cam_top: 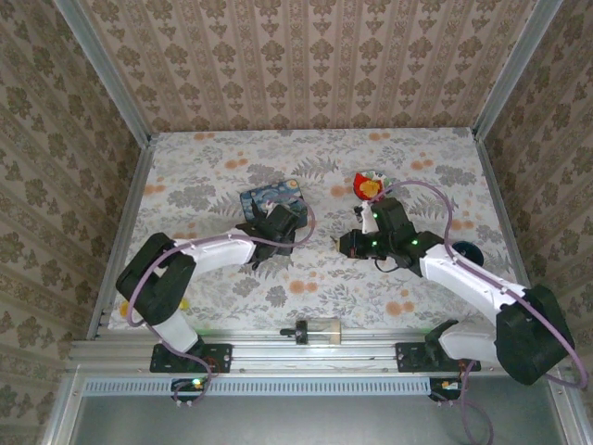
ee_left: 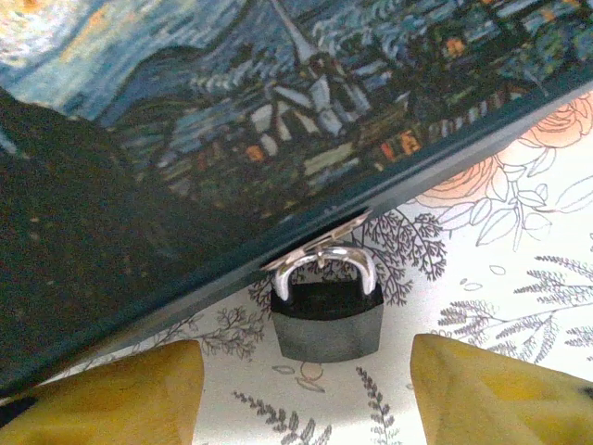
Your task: Unlock the padlock with the key
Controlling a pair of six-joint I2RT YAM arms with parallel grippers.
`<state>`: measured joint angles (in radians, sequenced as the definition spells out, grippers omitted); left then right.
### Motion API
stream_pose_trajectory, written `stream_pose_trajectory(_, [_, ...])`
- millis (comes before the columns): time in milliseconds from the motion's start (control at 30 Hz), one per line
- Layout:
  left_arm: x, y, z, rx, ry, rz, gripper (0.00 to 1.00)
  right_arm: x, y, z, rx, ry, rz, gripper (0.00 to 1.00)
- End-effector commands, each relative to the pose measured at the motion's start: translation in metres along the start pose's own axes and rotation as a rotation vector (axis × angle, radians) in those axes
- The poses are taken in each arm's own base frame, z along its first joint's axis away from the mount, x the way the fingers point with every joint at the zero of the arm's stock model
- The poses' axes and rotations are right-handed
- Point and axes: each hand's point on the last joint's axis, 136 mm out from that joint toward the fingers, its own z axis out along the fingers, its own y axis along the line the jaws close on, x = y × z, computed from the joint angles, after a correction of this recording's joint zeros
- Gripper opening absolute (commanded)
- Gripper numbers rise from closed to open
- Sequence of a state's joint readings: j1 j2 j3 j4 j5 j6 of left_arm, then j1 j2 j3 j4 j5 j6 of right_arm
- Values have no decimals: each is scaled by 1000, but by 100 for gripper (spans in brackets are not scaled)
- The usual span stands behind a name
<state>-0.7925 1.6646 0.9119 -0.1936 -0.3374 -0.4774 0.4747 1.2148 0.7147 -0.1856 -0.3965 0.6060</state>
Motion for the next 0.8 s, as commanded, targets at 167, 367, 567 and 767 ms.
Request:
stream_pose_trajectory(167, [-18,7,17,-36,-11,-23,57,-10,-5,-15,21,-83,5,0])
stream_pose_trajectory(367, [-25,7,21,-51,-23,-51,55,-14,-4,-12,13,-86,6,0])
stream_pose_trajectory(567, [-30,7,23,-55,-57,-106,57,-15,-4,-7,8,-80,5,0])
stream_pose_trajectory(767, [-32,8,27,-81,-76,-141,54,-16,-5,-5,4,-81,6,0])
